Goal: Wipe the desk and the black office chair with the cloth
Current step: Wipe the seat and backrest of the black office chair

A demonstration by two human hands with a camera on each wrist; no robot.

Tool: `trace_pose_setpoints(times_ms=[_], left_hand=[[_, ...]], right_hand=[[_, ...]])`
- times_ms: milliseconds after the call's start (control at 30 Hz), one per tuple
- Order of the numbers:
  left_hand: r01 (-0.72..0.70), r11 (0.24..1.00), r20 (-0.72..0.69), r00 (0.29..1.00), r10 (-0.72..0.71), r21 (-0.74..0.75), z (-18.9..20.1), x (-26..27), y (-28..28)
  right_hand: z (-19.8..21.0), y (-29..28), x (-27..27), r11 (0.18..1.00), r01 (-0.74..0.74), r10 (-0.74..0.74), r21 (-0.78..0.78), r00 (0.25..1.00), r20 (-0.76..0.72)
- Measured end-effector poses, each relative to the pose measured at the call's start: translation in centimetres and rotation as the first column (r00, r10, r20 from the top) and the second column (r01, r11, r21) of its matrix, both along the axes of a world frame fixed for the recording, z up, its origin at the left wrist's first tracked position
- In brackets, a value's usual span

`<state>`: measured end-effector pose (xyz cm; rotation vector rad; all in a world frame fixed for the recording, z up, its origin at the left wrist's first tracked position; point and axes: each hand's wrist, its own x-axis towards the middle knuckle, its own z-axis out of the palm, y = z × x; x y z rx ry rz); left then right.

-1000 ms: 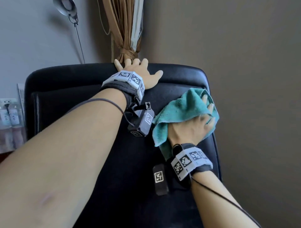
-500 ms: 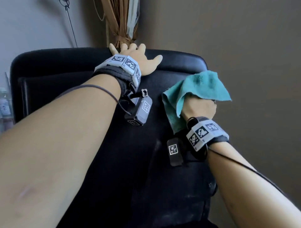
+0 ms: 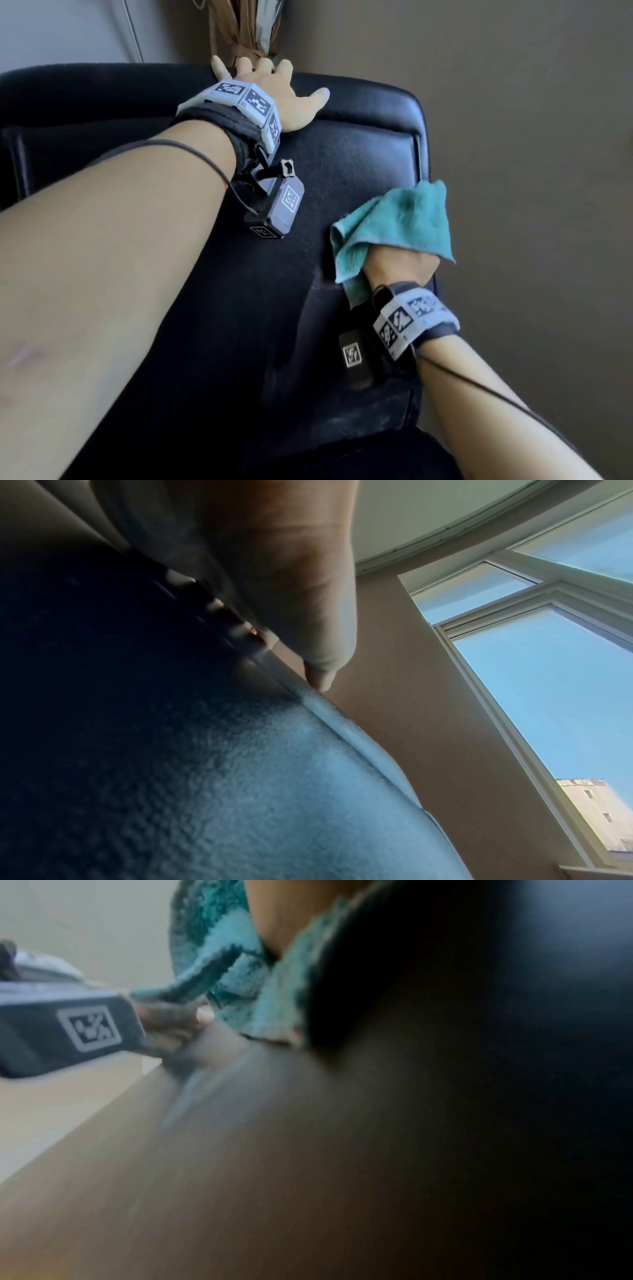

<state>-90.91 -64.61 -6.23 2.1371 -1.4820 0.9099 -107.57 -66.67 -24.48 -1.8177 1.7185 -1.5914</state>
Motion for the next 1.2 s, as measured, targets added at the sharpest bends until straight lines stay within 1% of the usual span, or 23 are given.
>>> trace_pose_setpoints(times_ms=[133, 233, 267, 300, 333, 367, 433, 467, 500, 533, 600, 633, 667, 700, 733, 833, 933, 967, 1033, 1067, 1100, 1167, 1200], left_hand=[[0.037, 0.999, -0.001, 0.999, -0.037, 0.012, -0.6, 0.1, 0.9], [0.079, 0.996, -0.004, 0.997, -0.079, -0.040, -3.3, 0.3, 3.8], [0.080, 0.994, 0.001, 0.997, -0.080, -0.070, -4.8, 0.3, 5.0], [0.079, 0.991, 0.002, 0.997, -0.079, -0.108, -6.5, 0.4, 6.4], [0.077, 0.984, -0.001, 0.997, -0.079, -0.158, -8.5, 0.6, 7.8], [0.071, 0.972, -0.011, 0.997, -0.075, -0.224, -10.4, 0.8, 9.3], [-0.010, 0.919, -0.088, 0.996, -0.027, -0.393, -13.9, 2.0, 12.0], [-0.105, 0.876, -0.174, 0.984, 0.024, -0.471, -15.3, 2.9, 13.3], [-0.219, 0.829, -0.300, 0.952, 0.065, -0.515, -16.2, 4.0, 14.4], [-0.325, 0.793, -0.448, 0.891, 0.073, -0.516, -16.6, 5.0, 15.3], [-0.473, 0.758, -0.690, 0.723, 0.042, -0.449, -16.1, 6.2, 15.9], [-0.521, 0.745, -0.751, 0.659, 0.041, -0.416, -15.6, 6.4, 15.6], [-0.555, 0.734, -0.785, 0.617, 0.047, -0.392, -15.1, 6.4, 15.2], [-0.576, 0.725, -0.801, 0.596, 0.056, -0.378, -14.7, 6.2, 14.8], [-0.589, 0.717, -0.803, 0.591, 0.068, -0.373, -14.5, 6.0, 14.6], [-0.574, 0.719, -0.772, 0.630, 0.083, -0.391, -15.2, 6.2, 14.5], [-0.525, 0.750, -0.747, 0.662, 0.063, -0.402, -15.7, 7.2, 14.9], [-0.504, 0.764, -0.741, 0.669, 0.050, -0.403, -15.7, 7.5, 14.9], [-0.453, 0.801, -0.736, 0.677, 0.024, -0.391, -15.7, 7.9, 14.8], [-0.426, 0.820, -0.733, 0.680, 0.011, -0.383, -15.7, 8.0, 14.7], [-0.403, 0.833, -0.731, 0.682, -0.002, -0.378, -15.7, 8.2, 14.6], [-0.378, 0.851, -0.734, 0.679, -0.013, -0.365, -15.7, 8.2, 14.3], [-0.372, 0.857, -0.739, 0.673, -0.014, -0.355, -15.8, 8.2, 14.1]], right_hand=[[-1.6, -0.8, -0.5, 0.996, -0.063, 0.060, 0.061, 0.997, 0.054], [-1.0, -0.4, -0.4, 0.996, -0.078, 0.077, 0.036, 0.996, 0.033], [-0.9, -0.1, -0.4, 0.994, -0.086, 0.083, 0.067, 0.995, 0.049], [-1.0, -0.2, -0.3, 0.988, -0.109, 0.109, 0.105, 0.994, -0.002], [-1.1, 0.4, 0.0, 0.975, -0.161, 0.161, 0.150, 0.987, 0.011], [-0.9, 0.9, -0.2, 0.973, -0.169, 0.174, 0.155, 0.984, -0.021], [-0.5, 1.1, -0.3, 0.991, -0.115, 0.115, 0.063, 0.993, 0.010], [-0.1, 1.6, -0.4, 0.998, -0.060, 0.060, 0.017, 0.997, -0.038], [0.1, 1.8, -0.2, 0.998, -0.044, 0.041, -0.037, 0.996, -0.078], [-0.1, 2.0, 0.0, 0.998, -0.050, 0.045, -0.037, 0.989, -0.141], [-1.3, 2.1, 0.9, 0.992, -0.123, 0.116, -0.003, 0.945, -0.307], [-2.0, 2.2, 1.6, 0.990, -0.143, 0.126, -0.020, 0.922, -0.367], [-2.7, 2.6, 2.7, 0.988, -0.140, 0.109, -0.057, 0.920, -0.378], [-3.3, 3.3, 3.8, 0.986, -0.141, 0.100, -0.087, 0.926, -0.365], [-3.9, 4.2, 5.0, 0.980, -0.184, 0.143, -0.078, 0.918, -0.370], [-5.5, 7.2, 8.4, 0.915, -0.337, 0.187, -0.222, 0.841, -0.507], [-5.1, 6.9, 7.7, 0.839, -0.431, 0.192, -0.333, 0.806, -0.559], [-4.9, 6.2, 6.9, 0.837, -0.417, 0.147, -0.355, 0.796, -0.587], [-5.1, 3.7, 4.7, 0.888, -0.263, -0.022, -0.376, 0.795, -0.607], [-5.4, 1.9, 3.9, 0.923, -0.166, -0.070, -0.348, 0.816, -0.574], [-5.8, 0.7, 3.2, 0.954, -0.130, -0.035, -0.270, 0.846, -0.532], [-6.6, 0.1, 4.6, 0.984, -0.165, 0.131, -0.069, 0.927, -0.350], [-7.0, 1.0, 6.0, 0.983, -0.182, 0.170, -0.022, 0.948, -0.269]])
